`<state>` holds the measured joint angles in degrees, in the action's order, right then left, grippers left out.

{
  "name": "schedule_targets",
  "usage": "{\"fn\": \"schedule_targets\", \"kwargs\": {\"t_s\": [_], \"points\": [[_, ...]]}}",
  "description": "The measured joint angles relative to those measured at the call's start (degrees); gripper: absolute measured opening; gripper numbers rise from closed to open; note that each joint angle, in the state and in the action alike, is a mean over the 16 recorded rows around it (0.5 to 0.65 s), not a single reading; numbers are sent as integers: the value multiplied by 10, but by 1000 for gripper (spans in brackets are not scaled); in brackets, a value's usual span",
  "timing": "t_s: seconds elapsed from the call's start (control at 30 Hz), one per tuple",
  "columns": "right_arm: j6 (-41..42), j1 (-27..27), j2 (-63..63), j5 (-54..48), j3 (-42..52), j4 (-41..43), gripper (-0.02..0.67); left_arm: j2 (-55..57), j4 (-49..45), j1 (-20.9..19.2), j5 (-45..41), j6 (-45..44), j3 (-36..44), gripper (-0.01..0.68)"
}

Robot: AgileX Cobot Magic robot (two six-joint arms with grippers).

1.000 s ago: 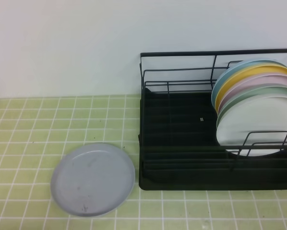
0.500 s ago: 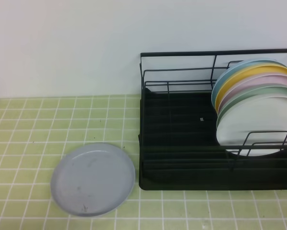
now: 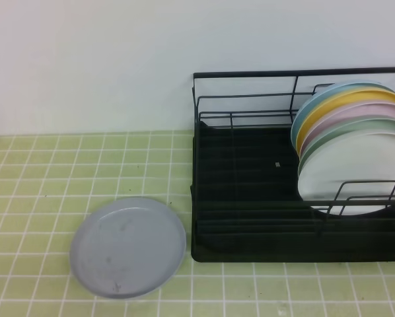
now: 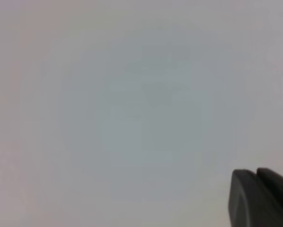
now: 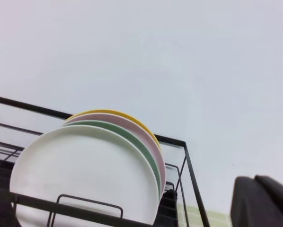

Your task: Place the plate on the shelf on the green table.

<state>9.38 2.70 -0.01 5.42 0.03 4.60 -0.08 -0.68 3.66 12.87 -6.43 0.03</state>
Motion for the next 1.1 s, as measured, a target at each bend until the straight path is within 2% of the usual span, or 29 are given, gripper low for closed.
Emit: {"fn": "schedule_targets", "kwargs": {"t_s": [0.27,0.6,0.77,1.1], "points": [[0,0,0,37,0,0,-3,0,18,0,75,-1,0,-4],[-17,0,0,71,-17,-13,-3,0,101,0,147,-25,-10,-4],[-28,0,0,13,-57,-22,-3,0,132,0,77,-32,-52,-4],[-37,0,35,-218,-156,-30,-2,7,169,0,-191,-12,-151,-4]]}}
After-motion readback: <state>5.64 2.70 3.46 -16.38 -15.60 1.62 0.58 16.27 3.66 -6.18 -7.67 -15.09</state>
